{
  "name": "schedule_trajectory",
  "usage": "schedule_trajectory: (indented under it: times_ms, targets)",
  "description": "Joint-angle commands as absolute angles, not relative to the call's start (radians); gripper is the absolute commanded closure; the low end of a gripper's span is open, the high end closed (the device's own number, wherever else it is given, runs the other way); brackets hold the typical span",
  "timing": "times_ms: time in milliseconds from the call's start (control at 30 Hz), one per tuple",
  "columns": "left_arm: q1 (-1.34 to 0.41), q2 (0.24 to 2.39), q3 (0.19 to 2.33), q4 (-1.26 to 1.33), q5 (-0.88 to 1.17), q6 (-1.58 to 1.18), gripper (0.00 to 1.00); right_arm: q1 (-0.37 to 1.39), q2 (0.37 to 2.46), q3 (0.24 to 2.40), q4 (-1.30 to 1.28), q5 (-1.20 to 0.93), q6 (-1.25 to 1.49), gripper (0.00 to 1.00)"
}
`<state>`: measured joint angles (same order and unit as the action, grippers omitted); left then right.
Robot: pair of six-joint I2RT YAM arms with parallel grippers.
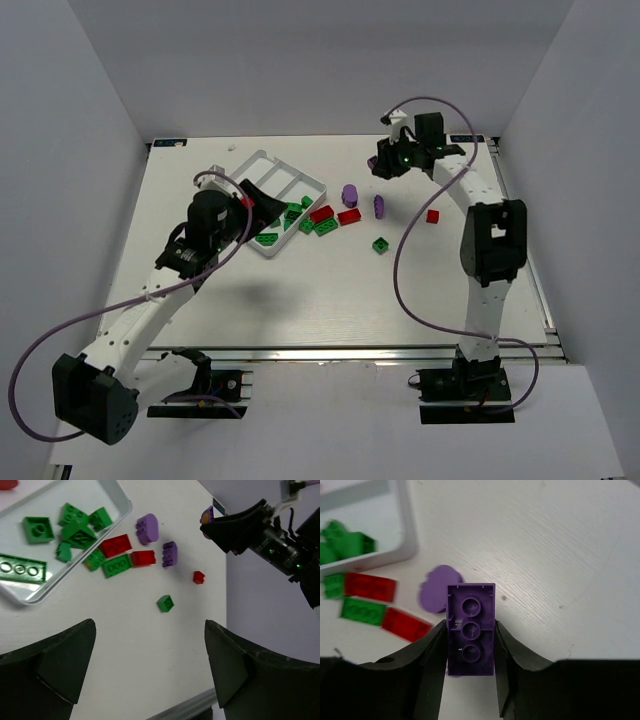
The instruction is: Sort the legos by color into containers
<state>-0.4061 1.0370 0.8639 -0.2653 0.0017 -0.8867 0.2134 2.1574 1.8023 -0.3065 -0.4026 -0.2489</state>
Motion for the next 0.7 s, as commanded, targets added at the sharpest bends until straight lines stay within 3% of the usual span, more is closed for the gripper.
schedule_trajectory:
  times_ms: [0,167,300,500,667]
  targets:
    - [-0.391,1.081,0.931,-0.175,0.17,-0.922,0.02,0.212,1.965,1.724,-0.278,-0.652,-0.304,1.0]
    - [-0.387,1.123,0.92,-0.075,0.294,-0.945,0.08,0.23,1.731,1.495,-0.255,-0.883,-0.334,1.0]
    - [-0.387,1.158,0.879,0.041,0.417,-1.005,0.13,0.296,1.501,1.219,-0.187,-0.887,-0.383,1.0]
    - [-0.387,1.2,0.836,0.156,0.561,-1.045,0.13,0.416,1.379,1.109,-0.232,-0.798,-0.486,1.0]
    - [-0.388,1.215,0.801,0.19,0.606,-1.06,0.15,0.481,1.393,1.117,-0.233,-0.758,-0.495,1.0]
